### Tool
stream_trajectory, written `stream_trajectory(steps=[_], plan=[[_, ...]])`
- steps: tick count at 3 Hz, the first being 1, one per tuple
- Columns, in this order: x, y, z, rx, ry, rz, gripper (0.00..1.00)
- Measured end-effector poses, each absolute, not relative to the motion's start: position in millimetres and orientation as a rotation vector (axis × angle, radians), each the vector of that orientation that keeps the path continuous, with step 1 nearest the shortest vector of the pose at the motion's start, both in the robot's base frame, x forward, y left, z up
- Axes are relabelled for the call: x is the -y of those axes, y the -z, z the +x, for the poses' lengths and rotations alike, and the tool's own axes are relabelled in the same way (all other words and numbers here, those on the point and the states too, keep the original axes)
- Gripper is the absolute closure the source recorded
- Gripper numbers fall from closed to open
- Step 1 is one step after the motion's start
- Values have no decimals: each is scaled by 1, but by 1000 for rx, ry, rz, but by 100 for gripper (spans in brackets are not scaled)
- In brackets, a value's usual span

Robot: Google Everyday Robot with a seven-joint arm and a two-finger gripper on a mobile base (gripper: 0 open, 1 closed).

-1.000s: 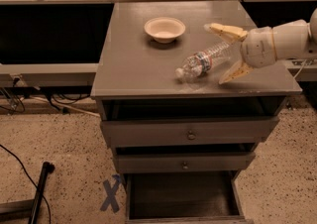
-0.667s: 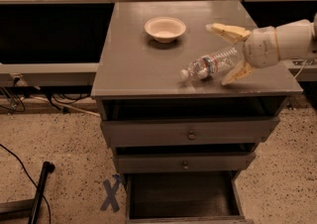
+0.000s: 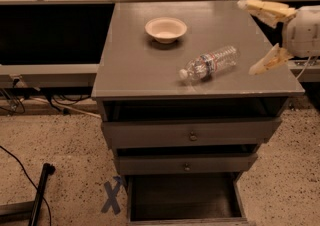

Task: Pick water bottle from bottom drawer and place on counter

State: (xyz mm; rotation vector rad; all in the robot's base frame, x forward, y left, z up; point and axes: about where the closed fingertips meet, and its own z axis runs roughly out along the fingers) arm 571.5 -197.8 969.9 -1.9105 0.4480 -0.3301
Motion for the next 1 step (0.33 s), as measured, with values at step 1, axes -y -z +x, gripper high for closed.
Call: stream_trajectory(steps=[1], plan=[[197, -968, 572, -449, 327, -1912, 0]])
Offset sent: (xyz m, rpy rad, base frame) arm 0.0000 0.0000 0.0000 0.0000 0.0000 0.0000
